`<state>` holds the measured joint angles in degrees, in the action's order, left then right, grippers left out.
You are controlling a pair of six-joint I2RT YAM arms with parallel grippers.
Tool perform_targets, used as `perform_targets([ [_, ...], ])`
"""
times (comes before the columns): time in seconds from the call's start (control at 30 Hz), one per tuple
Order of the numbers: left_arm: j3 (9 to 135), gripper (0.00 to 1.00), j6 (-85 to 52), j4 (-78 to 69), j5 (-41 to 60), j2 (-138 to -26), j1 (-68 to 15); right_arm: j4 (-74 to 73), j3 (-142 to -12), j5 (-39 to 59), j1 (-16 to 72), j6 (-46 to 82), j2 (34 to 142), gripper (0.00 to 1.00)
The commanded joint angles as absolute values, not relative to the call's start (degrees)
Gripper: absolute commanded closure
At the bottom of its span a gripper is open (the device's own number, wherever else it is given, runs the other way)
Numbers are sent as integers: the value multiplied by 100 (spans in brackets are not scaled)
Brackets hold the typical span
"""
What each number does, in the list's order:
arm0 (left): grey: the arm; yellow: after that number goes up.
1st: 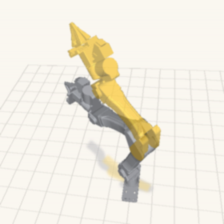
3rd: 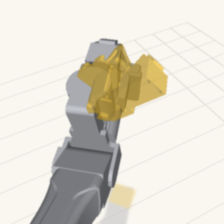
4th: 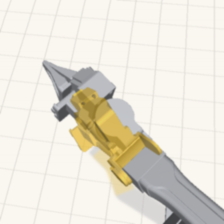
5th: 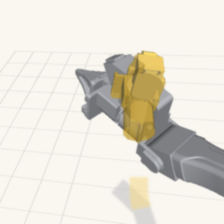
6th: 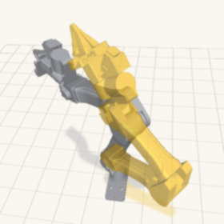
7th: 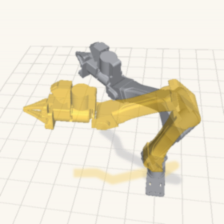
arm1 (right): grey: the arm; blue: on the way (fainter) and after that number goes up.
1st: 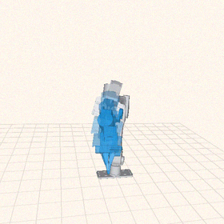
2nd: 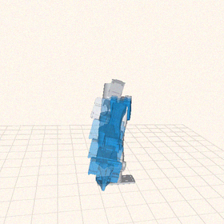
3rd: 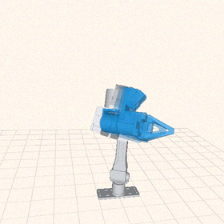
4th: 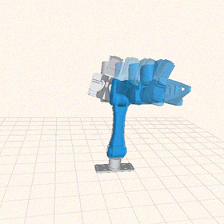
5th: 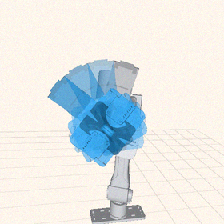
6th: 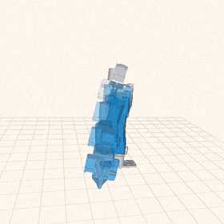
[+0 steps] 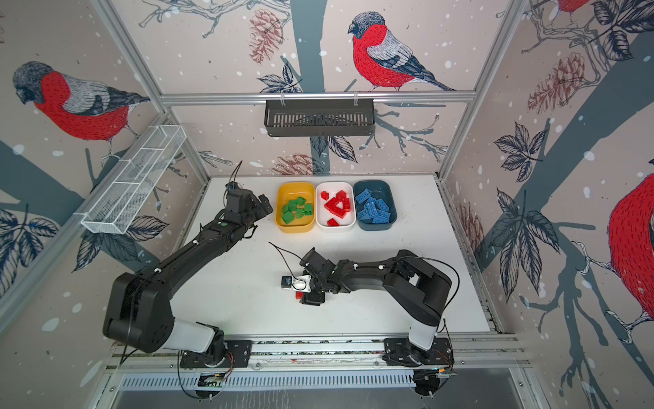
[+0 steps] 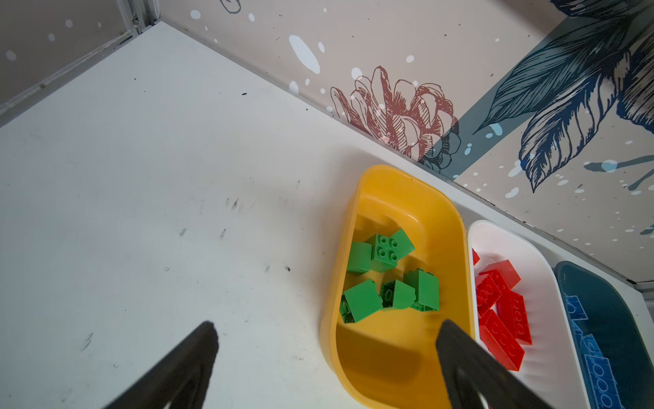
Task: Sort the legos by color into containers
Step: 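Close the right gripper on the last red brick, then carry the red brick into the white tub and open the right gripper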
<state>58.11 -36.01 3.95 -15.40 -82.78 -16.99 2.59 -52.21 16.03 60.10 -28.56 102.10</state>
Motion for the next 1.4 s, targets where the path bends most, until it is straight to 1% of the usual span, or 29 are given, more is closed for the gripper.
perform_targets([
  [0.0, 5801, 3, -3669, 299, -1659, -8244, -1674, 483, -5343, 1662, 6024, -2856, 10356, 46],
  [0.1, 5810, 3, -3674, 308, -1653, -8266, -1662, 527, -5336, 1612, 6022, -2855, 10385, 62],
  [0.17, 5827, 3, -3689, 299, -1642, -8287, -1664, 527, -5304, 1531, 6026, -2863, 10356, 69],
  [0.33, 5853, 3, -3721, 290, -1583, -8357, -1666, 468, -5239, 1459, 5998, -2846, 10197, 75],
  [0.47, 5879, 3, -3718, 306, -1591, -8358, -1662, 256, -5126, 1376, 5820, -2772, 9850, 78],
  [0.6, 5880, 3, -3700, 333, -1642, -8328, -1636, 30, -5055, 1264, 5432, -2609, 9457, 80],
  [0.7, 5862, 3, -3701, 365, -1657, -8307, -1611, -125, -5090, 1262, 4959, -2343, 9224, 84],
  [0.87, 5786, 3, -3716, 397, -1687, -8233, -1561, -448, -5218, 1257, 4169, -1882, 8962, 84],
  [0.97, 5748, 3, -3729, 399, -1697, -8175, -1525, -660, -5371, 1306, 3684, -1446, 8979, 83],
  [1.13, 5589, 3, -3784, 396, -1690, -8036, -1429, -813, -5871, 1028, 3127, -676, 9335, 81],
  [1.23, 5480, 3, -3806, 399, -1694, -7935, -1373, -721, -6372, 851, 2881, -115, 9790, 79],
  [1.37, 5316, 3, -3830, 404, -1680, -7793, -1297, -507, -7146, 619, 2742, 129, 10598, 78],
])
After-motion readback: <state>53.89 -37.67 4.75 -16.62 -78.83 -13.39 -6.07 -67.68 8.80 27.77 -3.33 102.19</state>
